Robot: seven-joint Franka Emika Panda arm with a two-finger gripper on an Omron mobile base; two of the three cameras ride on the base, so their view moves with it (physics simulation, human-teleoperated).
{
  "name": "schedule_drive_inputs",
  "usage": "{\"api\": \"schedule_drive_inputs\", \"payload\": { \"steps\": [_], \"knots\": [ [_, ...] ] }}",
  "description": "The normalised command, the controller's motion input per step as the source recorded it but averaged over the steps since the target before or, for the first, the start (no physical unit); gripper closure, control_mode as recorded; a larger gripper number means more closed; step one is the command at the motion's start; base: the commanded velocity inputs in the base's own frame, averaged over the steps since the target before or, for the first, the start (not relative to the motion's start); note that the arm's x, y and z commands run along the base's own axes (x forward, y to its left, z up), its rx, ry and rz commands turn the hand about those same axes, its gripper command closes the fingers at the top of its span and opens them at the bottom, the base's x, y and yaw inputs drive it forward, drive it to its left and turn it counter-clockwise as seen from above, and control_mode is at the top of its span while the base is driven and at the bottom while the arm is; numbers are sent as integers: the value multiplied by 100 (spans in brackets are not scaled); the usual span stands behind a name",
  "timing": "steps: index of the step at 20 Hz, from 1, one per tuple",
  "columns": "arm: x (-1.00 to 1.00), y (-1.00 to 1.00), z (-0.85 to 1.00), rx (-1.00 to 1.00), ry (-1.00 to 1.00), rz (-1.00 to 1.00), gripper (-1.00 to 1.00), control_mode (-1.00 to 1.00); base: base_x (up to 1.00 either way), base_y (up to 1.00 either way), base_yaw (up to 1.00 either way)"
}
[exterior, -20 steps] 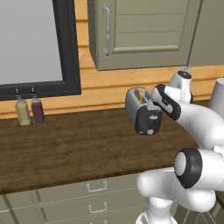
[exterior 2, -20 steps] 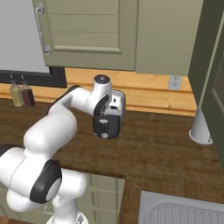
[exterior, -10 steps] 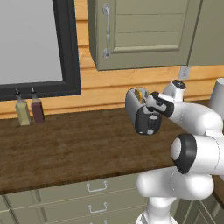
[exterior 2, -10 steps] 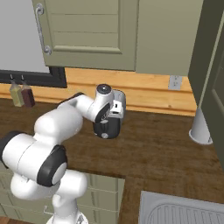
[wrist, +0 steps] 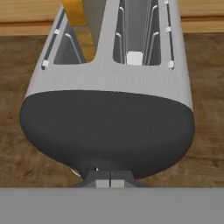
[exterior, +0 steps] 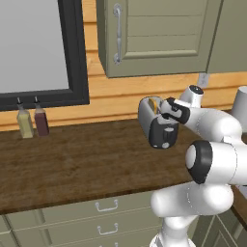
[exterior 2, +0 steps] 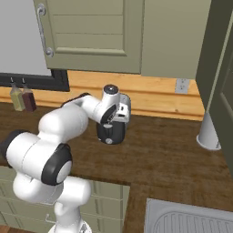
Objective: Start the toaster. Once the lever pops up, take the bread to the plate on the dining counter.
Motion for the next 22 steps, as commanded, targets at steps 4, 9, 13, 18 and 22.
{"api": "schedule_drive_inputs", "payload": {
  "steps": [4,9,13,18,22],
  "knots": [
    [21,2,-28,0,14,0,100,-100,0,0,0],
    [10,18,-56,0,11,0,100,-100,0,0,0],
    [-5,19,-51,0,0,0,100,-100,0,0,0],
    [-28,14,-45,0,-8,0,100,-100,0,0,0],
    [1,7,-27,0,0,0,100,-100,0,0,0]
  ]
}}
